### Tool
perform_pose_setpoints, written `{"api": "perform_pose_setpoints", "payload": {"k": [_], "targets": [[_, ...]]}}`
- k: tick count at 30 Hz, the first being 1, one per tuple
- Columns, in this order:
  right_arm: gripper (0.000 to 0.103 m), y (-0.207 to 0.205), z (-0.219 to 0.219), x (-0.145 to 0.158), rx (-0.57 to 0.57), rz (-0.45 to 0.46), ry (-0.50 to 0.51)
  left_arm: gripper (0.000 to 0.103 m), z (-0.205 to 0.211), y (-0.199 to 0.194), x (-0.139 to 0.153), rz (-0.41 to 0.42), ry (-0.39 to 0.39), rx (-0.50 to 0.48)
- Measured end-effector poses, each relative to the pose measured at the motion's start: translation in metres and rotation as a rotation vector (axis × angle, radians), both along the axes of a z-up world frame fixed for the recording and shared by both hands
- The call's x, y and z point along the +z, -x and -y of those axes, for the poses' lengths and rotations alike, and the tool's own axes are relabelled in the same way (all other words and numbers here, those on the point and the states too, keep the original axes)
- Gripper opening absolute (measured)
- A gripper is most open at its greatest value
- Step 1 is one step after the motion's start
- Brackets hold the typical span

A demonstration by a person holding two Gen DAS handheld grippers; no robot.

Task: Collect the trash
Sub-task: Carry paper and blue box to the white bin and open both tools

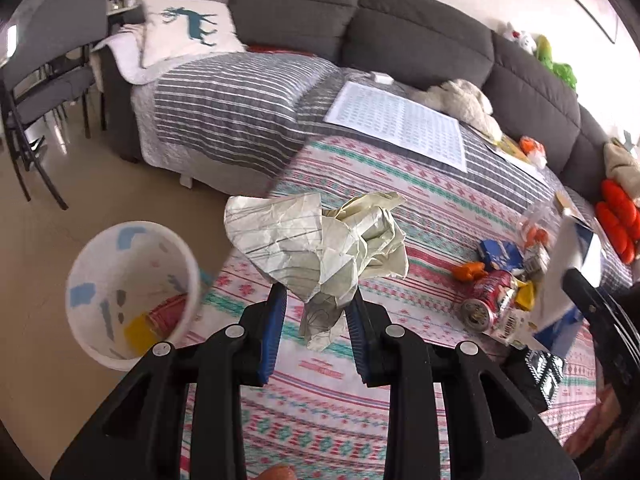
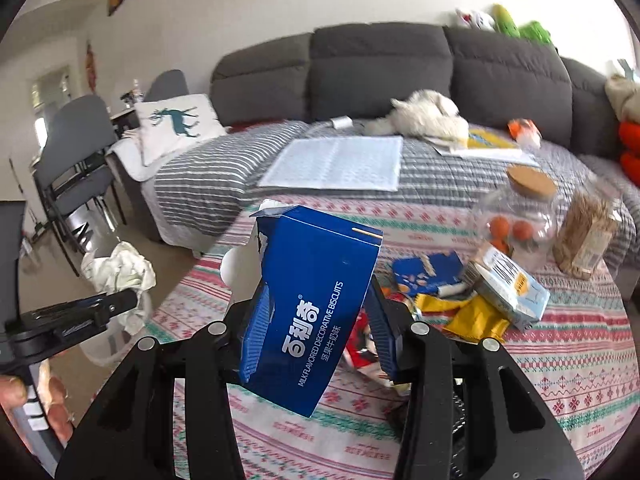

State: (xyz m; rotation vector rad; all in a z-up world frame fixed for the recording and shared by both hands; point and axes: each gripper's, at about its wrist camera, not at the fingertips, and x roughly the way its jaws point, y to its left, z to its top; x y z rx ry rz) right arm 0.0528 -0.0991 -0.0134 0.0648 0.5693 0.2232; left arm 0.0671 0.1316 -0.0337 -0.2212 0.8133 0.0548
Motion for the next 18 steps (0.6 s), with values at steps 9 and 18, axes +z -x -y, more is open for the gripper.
{"api": "perform_pose_setpoints", "payload": {"k": [9, 18], "targets": [[0.044, 0.015, -0.039, 0.006, 0.058, 0.029, 0.008, 0.030, -0.065, 0.016, 0.007, 0.036, -0.093, 0.183], [0.044, 0.020, -0.087, 0.000, 0.139, 0.024, 0.040, 0.030, -0.129, 0.012, 0.003, -0.004, -0.101, 0.352]]}}
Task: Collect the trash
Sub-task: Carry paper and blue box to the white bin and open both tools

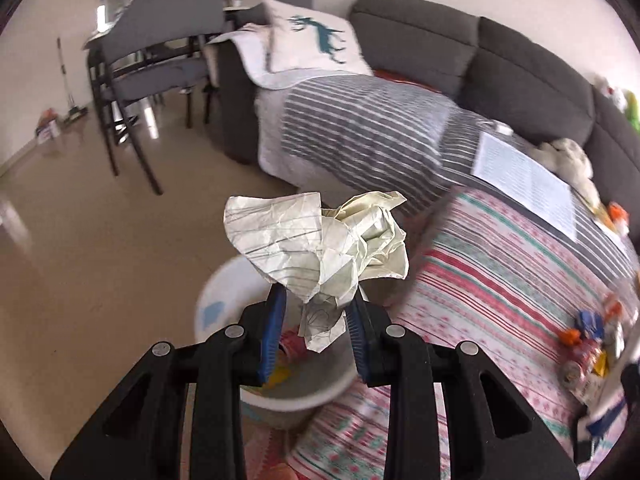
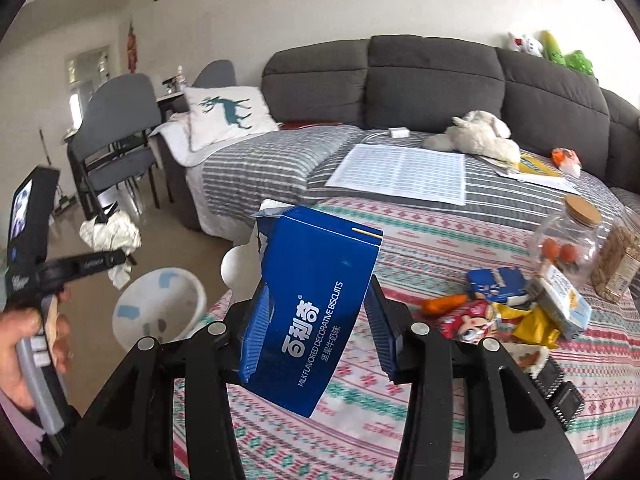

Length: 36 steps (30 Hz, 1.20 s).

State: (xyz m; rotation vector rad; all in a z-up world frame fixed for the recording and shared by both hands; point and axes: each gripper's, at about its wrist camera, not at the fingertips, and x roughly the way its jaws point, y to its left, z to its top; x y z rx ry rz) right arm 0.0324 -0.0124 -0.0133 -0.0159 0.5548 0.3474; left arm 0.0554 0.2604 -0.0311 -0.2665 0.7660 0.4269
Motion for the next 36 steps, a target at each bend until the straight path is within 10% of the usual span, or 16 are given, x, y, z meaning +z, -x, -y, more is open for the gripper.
{"api": "perform_pose_setpoints", "payload": {"k": [5, 12, 30, 36], "targets": [[0.044, 0.004, -0.025, -0.001, 0.038, 0.004, 0.019, 0.035, -0.017, -0.010, -0.009, -0.032, -0.044, 0.065], [0.044, -0.003, -0.053, 0.003, 0.069, -0.007, -0.024, 0.072, -0.034, -0.002, -0.007, -0.032, 0.012, 0.095], [0.048, -0.047, -0.193, -0.034, 0.214, -0.099, -0.026, 0.082, -0.107, 0.075, 0.054, 0.211, 0.077, 0.364], [0.083, -0.048, -0.225, -0.040, 0.214, -0.107, -0.014, 0.082, -0.119, 0.077, 0.050, 0.193, 0.075, 0.383]]}}
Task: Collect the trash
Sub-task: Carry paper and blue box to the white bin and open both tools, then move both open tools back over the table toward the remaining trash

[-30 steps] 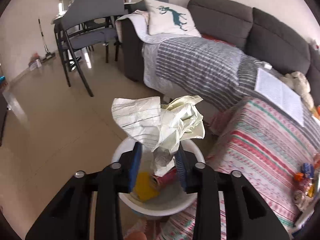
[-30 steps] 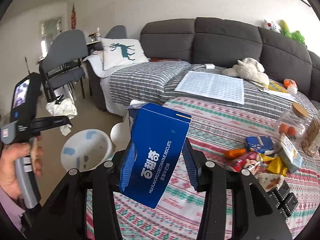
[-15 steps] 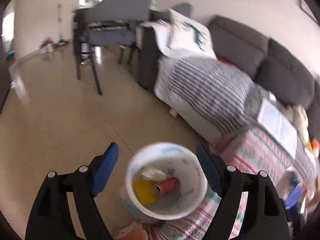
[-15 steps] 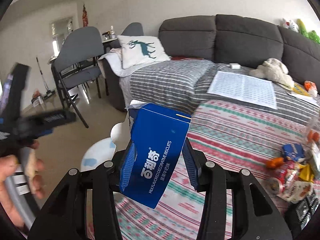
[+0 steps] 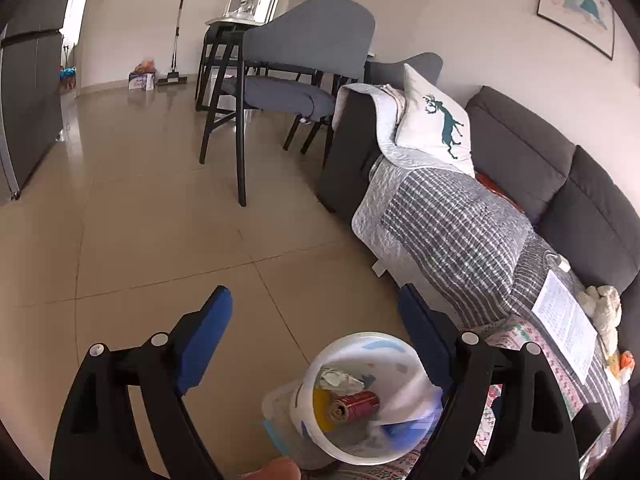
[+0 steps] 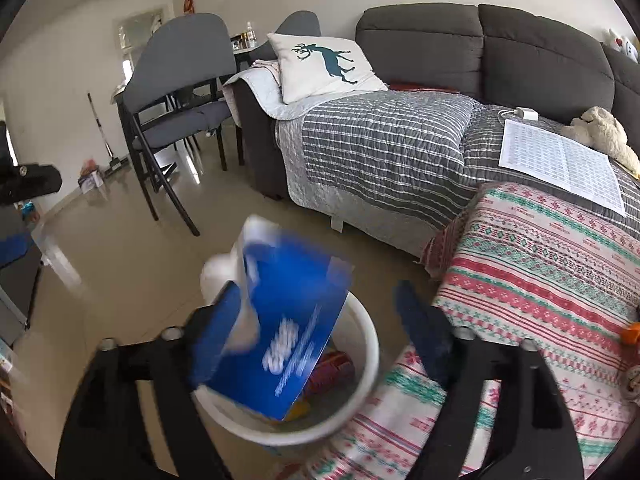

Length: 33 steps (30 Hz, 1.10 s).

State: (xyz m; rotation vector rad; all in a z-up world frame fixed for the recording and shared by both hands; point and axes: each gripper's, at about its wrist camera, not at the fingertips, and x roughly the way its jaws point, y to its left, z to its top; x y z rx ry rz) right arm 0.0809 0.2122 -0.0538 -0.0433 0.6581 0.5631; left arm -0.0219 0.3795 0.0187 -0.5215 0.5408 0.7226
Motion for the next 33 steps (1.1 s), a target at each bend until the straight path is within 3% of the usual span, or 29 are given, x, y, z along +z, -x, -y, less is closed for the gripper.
{"api": "perform_pose_setpoints", "payload": {"k": [2, 9, 17, 33], "targets": [[0.095, 0.001, -0.001, 0.001, -0.029, 0.009, 0.012, 0.082, -0.003, 0.001, -0.001, -0.005, 0.003, 0.005], [0.096, -0.008, 0.016, 0.002, -0.112, -0.006, 0.050, 0.085, 0.003, -0.004, -0.001, -0.011, -0.016, 0.001], [0.096, -0.017, 0.066, 0.003, -0.250, -0.040, 0.066, 0.090, 0.025, -0.014, -0.006, -0.043, -0.031, -0.034], [0.096, -0.021, 0.213, 0.022, -0.467, 0.007, 0.121, 0.093, 0.163, -0.072, -0.011, -0.080, -0.130, -0.317]]}}
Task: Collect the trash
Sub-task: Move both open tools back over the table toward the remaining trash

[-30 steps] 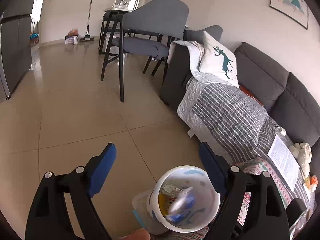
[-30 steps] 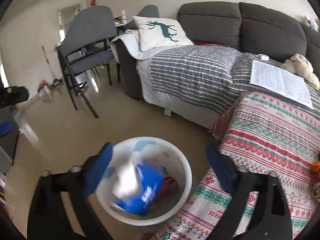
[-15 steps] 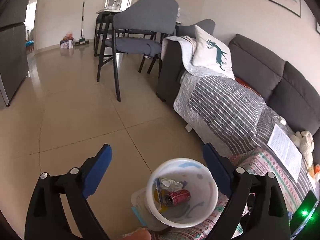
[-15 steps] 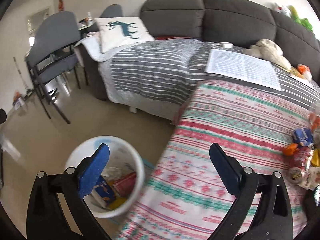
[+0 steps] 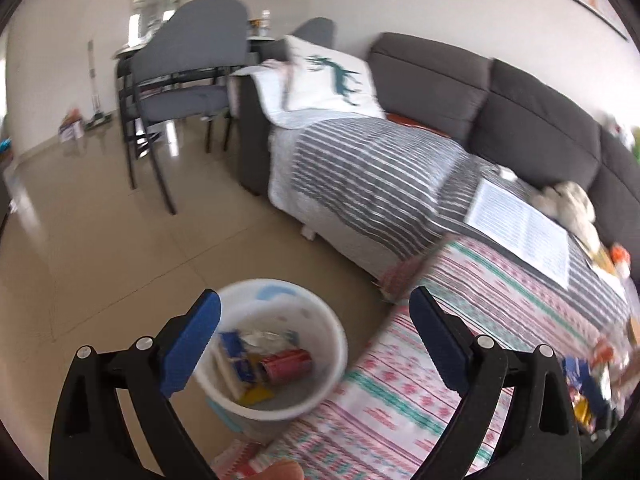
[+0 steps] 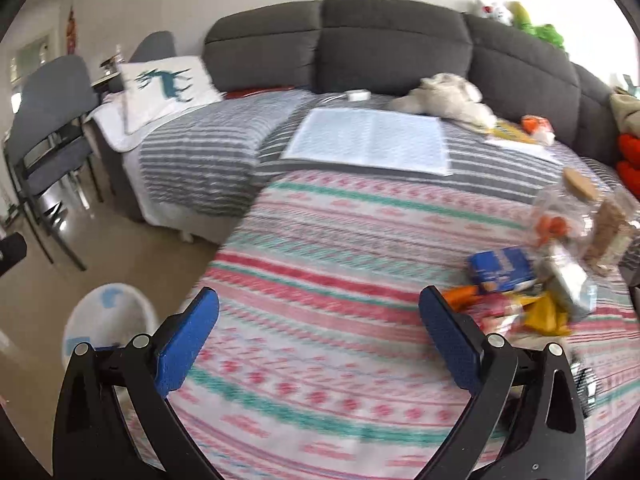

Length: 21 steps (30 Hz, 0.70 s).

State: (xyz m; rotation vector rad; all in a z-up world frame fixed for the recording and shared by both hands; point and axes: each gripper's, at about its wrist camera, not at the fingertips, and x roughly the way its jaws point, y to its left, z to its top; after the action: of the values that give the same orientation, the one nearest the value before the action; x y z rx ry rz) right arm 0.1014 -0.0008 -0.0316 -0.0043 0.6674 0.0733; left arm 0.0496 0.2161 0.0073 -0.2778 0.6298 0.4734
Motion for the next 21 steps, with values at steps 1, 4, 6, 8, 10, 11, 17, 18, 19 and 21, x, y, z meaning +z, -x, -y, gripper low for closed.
{"api": "perform_pose_setpoints", "payload": {"k": [1, 4, 6, 8, 10, 11, 17, 18, 19, 21], "targets": [[0.096, 0.000, 0.009, 0.002, -0.009, 0.005, 0.004, 0.093, 0.008, -0.003, -0.001, -0.002, -0.002, -0.015], [0.096, 0.002, 0.039, 0.008, -0.040, 0.022, 0.020, 0.093, 0.037, -0.014, -0.004, -0.011, -0.003, -0.072], [0.096, 0.004, 0.061, 0.010, -0.059, 0.029, 0.034, 0.093, 0.055, -0.019, -0.005, -0.015, -0.011, -0.102], [0.096, 0.005, 0.077, 0.012, -0.077, 0.033, 0.045, 0.093, 0.075, -0.025, -0.007, -0.018, -0.015, -0.139], [0.096, 0.007, 0.098, 0.013, -0.100, 0.040, 0.050, 0.093, 0.094, -0.031, -0.009, -0.026, -0.015, -0.176], [0.096, 0.008, 0.105, 0.013, -0.108, 0.041, 0.050, 0.093, 0.104, -0.034, -0.012, -0.032, -0.014, -0.195], [0.096, 0.008, 0.161, 0.013, -0.172, 0.031, 0.024, 0.093, 0.149, -0.049, -0.024, -0.080, 0.002, -0.282], [0.096, 0.008, 0.173, 0.013, -0.189, 0.033, 0.020, 0.093, 0.157, -0.051, -0.026, -0.087, 0.005, -0.296], [0.096, 0.010, 0.182, 0.013, -0.203, 0.037, 0.017, 0.093, 0.167, -0.054, -0.028, -0.096, 0.010, -0.319], [0.096, 0.012, 0.202, 0.012, -0.237, 0.041, 0.005, 0.093, 0.181, -0.058, -0.032, -0.109, 0.013, -0.348]]}}
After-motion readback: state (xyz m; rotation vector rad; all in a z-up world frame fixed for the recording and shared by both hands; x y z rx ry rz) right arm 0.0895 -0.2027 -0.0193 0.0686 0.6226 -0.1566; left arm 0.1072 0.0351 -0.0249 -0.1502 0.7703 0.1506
